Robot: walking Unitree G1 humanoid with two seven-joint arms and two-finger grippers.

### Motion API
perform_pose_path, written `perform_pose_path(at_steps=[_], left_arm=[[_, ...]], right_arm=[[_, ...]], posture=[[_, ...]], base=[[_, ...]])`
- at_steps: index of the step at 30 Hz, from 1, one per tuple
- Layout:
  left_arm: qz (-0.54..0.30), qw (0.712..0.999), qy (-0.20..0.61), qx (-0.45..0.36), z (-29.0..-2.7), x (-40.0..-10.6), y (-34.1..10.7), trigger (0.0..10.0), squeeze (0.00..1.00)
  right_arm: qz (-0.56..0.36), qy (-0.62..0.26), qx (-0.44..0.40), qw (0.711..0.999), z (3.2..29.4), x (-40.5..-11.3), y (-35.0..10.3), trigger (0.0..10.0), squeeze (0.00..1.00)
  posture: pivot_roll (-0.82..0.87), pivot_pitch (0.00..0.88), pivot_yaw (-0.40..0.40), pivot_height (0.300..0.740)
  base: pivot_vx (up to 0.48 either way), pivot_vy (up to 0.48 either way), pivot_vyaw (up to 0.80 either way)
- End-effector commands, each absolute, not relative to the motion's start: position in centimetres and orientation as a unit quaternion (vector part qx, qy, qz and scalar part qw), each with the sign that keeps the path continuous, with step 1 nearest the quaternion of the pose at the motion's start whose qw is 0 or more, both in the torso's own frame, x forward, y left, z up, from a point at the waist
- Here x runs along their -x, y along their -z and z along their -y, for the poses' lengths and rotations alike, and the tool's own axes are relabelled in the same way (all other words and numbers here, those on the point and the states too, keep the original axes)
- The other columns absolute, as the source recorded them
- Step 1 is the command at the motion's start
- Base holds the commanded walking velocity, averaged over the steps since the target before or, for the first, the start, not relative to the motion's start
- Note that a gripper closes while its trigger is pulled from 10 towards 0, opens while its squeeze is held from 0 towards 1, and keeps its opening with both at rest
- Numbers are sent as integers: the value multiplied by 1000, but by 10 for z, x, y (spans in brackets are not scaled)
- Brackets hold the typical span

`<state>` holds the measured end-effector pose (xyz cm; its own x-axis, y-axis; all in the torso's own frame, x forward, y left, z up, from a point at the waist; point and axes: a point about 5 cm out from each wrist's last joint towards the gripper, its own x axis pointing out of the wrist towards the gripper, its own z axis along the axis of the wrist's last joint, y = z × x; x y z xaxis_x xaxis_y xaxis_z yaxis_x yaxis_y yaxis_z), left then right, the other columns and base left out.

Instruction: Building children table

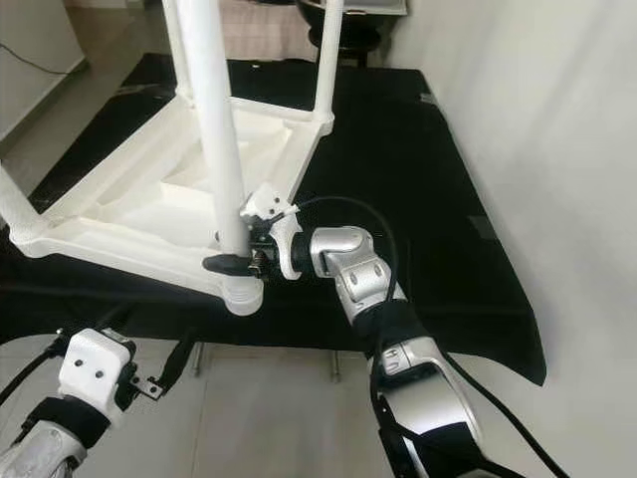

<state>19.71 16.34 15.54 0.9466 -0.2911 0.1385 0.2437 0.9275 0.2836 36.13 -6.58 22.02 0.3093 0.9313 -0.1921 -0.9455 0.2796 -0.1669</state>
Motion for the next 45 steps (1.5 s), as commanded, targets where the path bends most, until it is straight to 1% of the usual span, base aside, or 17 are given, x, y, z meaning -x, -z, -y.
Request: perform_pose_path(at_steps=[1, 5, 6, 7, 8, 9, 11, 16, 17, 20, 21, 23, 30, 31, 32, 41, 45], left_arm=[[85, 978, 139, -133, -161, -195, -154, 10000, 0], [85, 978, 139, -133, -160, -193, -153, 10000, 0], [85, 978, 138, -134, -161, -193, -153, 10000, 0], [85, 978, 138, -134, -161, -193, -153, 10000, 0], [85, 978, 137, -134, -162, -193, -153, 10000, 0], [85, 978, 137, -134, -162, -193, -153, 10000, 0], [85, 978, 136, -136, -164, -195, -153, 10000, 0], [85, 977, 142, -136, -164, -201, -152, 10000, 0], [88, 977, 142, -136, -163, -203, -152, 10000, 0], [90, 977, 137, -135, -163, -203, -152, 10000, 0], [94, 978, 132, -135, -162, -203, -153, 10000, 0], [97, 979, 122, -132, -161, -204, -153, 10000, 0], [101, 978, 124, -131, -158, -207, -153, 10000, 0], [103, 978, 124, -130, -158, -208, -154, 10000, 0], [105, 978, 123, -130, -158, -209, -154, 10000, 0], [106, 978, 120, -130, -156, -207, -154, 10000, 0], [105, 978, 121, -130, -155, -204, -155, 10000, 0]], right_arm=[[-21, -597, 119, 793, 67, -360, -221, 0, 0], [-54, -455, 89, 884, 89, -360, -195, 0, 0], [-56, -281, 40, 957, 94, -353, -185, 0, 0], [-56, -281, 40, 957, 94, -353, -185, 0, 0], [-72, -137, 2, 988, 107, -343, -176, 0, 0], [-72, -137, 2, 988, 107, -343, -176, 0, 0], [-90, -129, -4, 988, 86, -308, -164, 0, 0], [-96, -238, -7, 967, 45, -306, -156, 0, 0], [-86, -263, -2, 961, 35, -313, -161, 10000, 0], [-77, -271, -3, 960, 34, -317, -167, 10000, 0], [-71, -285, -8, 956, 31, -318, -173, 10000, 1000], [-64, -326, -32, 943, 26, -320, -186, 10000, 1000], [-10, -428, 29, 903, 45, -338, -215, 10000, 1000], [11, -455, 70, 887, 57, -348, -225, 10000, 776], [18, -486, 86, 869, 69, -356, -235, 10000, 0], [9, -623, 117, 773, 82, -360, -247, 10000, 0], [-9, -644, 116, 756, 76, -364, -242, 9490, 0]], posture=[[54, 173, -89, 740], [53, 173, -108, 740], [44, 175, -117, 740], [44, 175, -117, 740], [44, 175, -117, 740], [44, 175, -117, 740], [37, 183, -95, 740], [40, 160, -89, 740], [30, 152, -100, 740], [28, 153, -105, 740], [20, 145, -124, 740], [15, 146, -123, 740], [2, 146, -144, 740], [5, 148, -136, 740], [9, 149, -133, 740], [45, 155, -128, 740], [55, 169, -126, 740]], base=[[0, 0, 0], [0, 0, 0], [0, 0, 0], [0, 0, 0], [0, 0, 0], [0, 0, 0], [0, 0, 0], [0, 0, 0], [0, 0, 0], [0, 0, 0], [0, 0, 0], [0, 0, 0], [0, 0, 0], [0, 0, 0], [0, 0, 0], [0, 0, 0], [0, 0, 0]])
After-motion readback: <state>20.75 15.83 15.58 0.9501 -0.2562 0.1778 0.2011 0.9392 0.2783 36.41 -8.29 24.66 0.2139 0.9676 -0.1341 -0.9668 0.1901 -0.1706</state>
